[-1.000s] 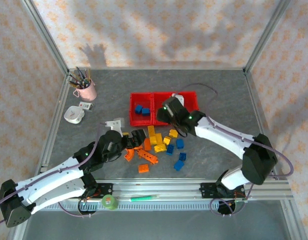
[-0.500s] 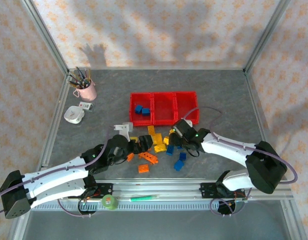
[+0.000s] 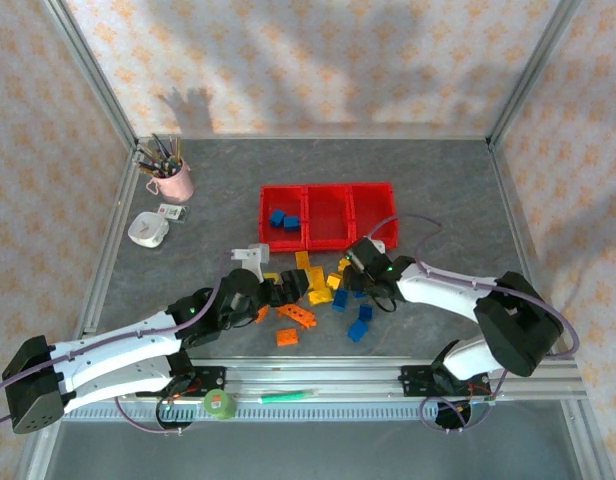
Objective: Sort the legos into containers by color
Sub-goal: Pick up the lego from the bottom-center of the table.
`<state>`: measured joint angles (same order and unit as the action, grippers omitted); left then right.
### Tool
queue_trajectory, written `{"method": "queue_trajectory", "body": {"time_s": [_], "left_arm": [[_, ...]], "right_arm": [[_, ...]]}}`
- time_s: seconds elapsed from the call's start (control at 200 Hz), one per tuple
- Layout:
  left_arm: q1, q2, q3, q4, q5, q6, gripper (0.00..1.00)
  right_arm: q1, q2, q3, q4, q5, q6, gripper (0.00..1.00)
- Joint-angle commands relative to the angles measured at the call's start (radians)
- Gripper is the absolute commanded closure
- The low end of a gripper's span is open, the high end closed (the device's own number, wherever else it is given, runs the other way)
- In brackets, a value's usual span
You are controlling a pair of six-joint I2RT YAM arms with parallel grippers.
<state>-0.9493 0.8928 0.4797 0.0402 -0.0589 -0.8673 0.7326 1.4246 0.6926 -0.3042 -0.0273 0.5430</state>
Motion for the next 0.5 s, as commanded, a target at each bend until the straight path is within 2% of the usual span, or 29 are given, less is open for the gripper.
{"method": "queue_trajectory", "body": {"time_s": [0.0, 0.165, 0.39, 0.496], "left_arm": [[-0.007, 0.005, 0.002, 0.042, -0.004, -0.016, 0.01], [-0.007, 0.015, 0.007, 0.044, -0.003, -0.013, 0.01], [-0.007, 0.02, 0.011, 0.047, -0.007, -0.008, 0.01], [-0.007, 0.018, 0.014, 0.044, -0.011, -0.004, 0.01]], "right_arm": [[-0.009, 0.023, -0.005, 0.018, 0.015, -0.014, 0.46], [-0.009, 0.039, -0.007, 0.019, 0.013, -0.023, 0.51], [-0.01, 0.029, -0.011, 0.012, 0.012, -0.022, 0.66], [-0.01, 0.016, -0.002, -0.004, 0.018, -0.029, 0.7]]}}
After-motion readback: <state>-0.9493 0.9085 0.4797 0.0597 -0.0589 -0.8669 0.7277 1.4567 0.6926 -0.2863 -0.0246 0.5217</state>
